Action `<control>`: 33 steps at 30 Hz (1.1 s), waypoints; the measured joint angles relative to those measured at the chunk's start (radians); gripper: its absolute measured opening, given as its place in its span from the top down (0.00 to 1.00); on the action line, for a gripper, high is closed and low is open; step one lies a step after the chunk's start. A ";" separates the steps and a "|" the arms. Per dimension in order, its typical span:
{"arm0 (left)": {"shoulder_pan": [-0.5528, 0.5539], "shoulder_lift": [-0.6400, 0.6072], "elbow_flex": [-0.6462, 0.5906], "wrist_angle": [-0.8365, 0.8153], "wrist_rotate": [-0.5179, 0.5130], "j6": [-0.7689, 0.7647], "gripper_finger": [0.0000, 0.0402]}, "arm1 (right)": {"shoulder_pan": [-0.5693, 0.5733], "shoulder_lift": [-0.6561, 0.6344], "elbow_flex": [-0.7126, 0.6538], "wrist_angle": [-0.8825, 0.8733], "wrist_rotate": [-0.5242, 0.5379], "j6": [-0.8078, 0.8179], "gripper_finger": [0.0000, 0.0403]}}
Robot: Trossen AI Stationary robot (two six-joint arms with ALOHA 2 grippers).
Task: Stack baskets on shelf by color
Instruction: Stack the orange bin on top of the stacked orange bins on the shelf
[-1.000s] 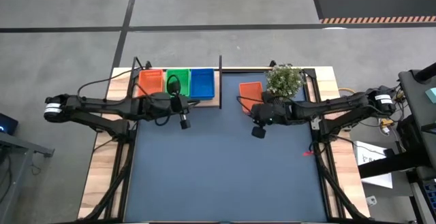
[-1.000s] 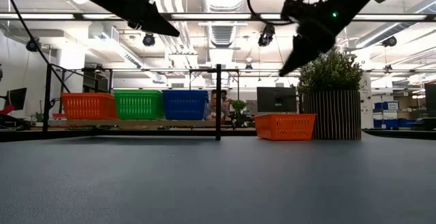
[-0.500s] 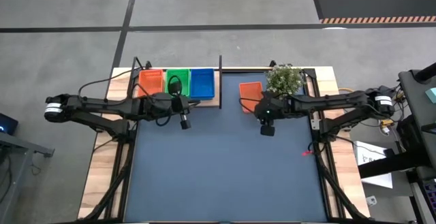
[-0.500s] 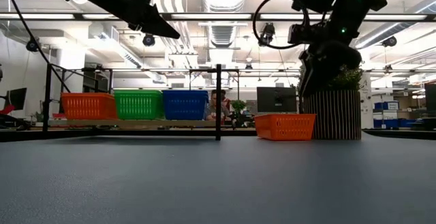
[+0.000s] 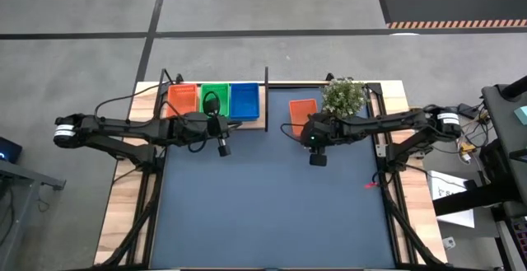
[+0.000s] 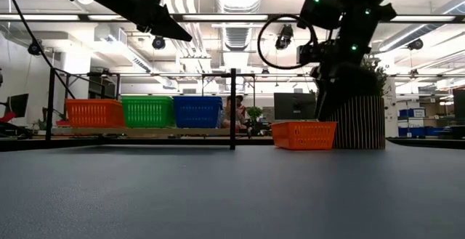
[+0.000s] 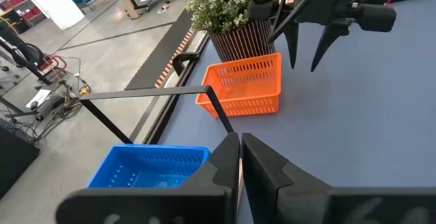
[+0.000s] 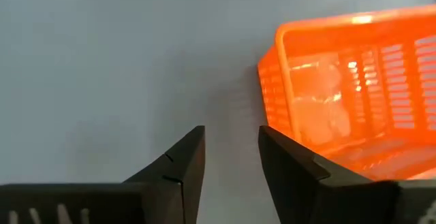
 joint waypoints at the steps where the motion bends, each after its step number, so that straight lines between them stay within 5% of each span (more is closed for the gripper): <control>1: 0.000 0.000 0.000 0.000 0.000 0.000 1.00 | 0.000 0.004 0.009 0.001 0.001 -0.007 0.68; 7: 0.000 0.000 0.000 0.000 0.000 0.000 1.00 | -0.027 0.020 0.049 -0.005 0.058 -0.057 0.69; 17: 0.000 0.000 -0.001 -0.001 0.000 0.000 1.00 | -0.112 0.093 0.043 0.004 -0.018 -0.116 0.69; 27: 0.000 0.000 -0.001 0.000 0.000 0.000 1.00 | -0.111 0.110 0.042 0.063 -0.115 -0.174 0.94; 33: 0.000 0.000 -0.001 0.001 0.000 0.000 1.00 | -0.084 0.109 0.041 0.144 -0.201 -0.166 0.96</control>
